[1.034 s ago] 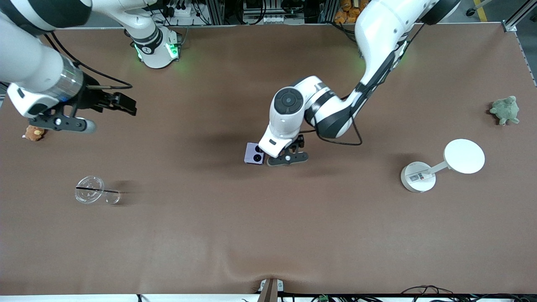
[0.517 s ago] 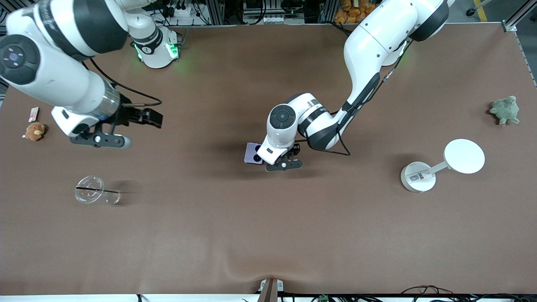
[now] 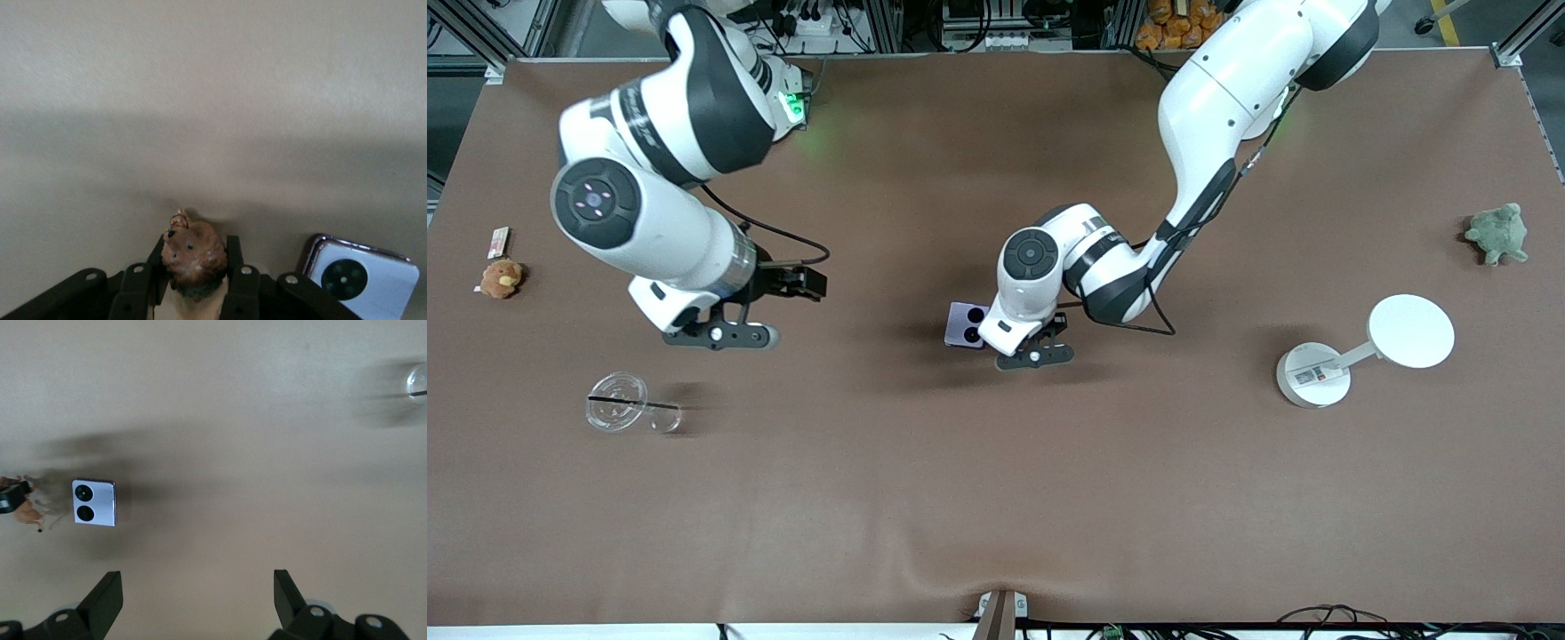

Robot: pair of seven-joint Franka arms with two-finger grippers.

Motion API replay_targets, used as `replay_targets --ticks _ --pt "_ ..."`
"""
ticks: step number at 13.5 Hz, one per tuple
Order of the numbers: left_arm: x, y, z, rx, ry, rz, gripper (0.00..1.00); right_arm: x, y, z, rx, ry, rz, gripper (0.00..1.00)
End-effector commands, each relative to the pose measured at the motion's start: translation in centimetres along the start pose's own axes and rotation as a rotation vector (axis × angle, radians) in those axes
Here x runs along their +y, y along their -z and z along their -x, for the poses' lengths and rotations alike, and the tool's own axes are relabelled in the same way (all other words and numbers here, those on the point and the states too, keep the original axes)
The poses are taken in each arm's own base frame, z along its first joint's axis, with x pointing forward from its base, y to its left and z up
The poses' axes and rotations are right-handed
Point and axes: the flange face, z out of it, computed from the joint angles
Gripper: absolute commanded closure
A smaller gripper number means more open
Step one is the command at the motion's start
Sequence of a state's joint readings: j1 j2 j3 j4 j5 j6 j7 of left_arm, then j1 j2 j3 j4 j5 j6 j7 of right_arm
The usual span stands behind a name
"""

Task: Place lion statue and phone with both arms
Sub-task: 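Carry the lion toward the lamp while the right gripper grasps the phone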

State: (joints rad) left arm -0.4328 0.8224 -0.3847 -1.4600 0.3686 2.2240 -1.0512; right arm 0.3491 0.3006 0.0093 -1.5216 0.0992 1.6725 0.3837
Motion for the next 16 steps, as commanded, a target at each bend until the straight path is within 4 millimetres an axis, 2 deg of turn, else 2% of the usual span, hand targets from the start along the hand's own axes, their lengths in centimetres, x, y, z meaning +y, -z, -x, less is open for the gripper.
replay_targets --ticks 1,4,6,8,12,14,15,16 --pt "-3.1 5.4 -2.9 0.041 -0.029 -0.054 1.0 -0.1 -1.1 0.1 -0.004 -0.015 -0.011 0.0" --pt "-7.6 10.1 -5.8 0.037 -0.074 -0.096 1.0 -0.9 -1.6 0.1 0.006 -0.006 -0.015 0.0" --pt "-11.6 12.1 -7.6 0.034 -0.111 -0.097 1.0 -1.9 -2.2 -0.1 -0.002 -0.008 -0.045 0.0" --pt "-15.8 12.8 -9.0 0.018 -0.141 -0.102 1.0 -2.5 -3.6 -0.7 -0.027 -0.019 -0.085 0.0" --pt "-25.0 11.9 -12.4 -0.033 -0.169 -0.076 1.0 -9.3 -8.7 -1.2 -0.003 0.027 -0.125 0.0" --pt "-27.4 10.1 -12.7 -0.041 -0.205 -0.073 1.0 -10.3 -10.5 -2.1 -0.016 0.019 -0.119 0.0" --pt "-28.7 9.0 -12.9 -0.041 -0.203 -0.064 1.0 -11.3 -12.1 -3.0 -0.024 0.026 -0.113 0.0" --pt "-29.8 7.9 -13.1 -0.035 -0.207 -0.054 1.0 -13.1 -14.2 -3.2 -0.039 0.047 -0.1 0.0"
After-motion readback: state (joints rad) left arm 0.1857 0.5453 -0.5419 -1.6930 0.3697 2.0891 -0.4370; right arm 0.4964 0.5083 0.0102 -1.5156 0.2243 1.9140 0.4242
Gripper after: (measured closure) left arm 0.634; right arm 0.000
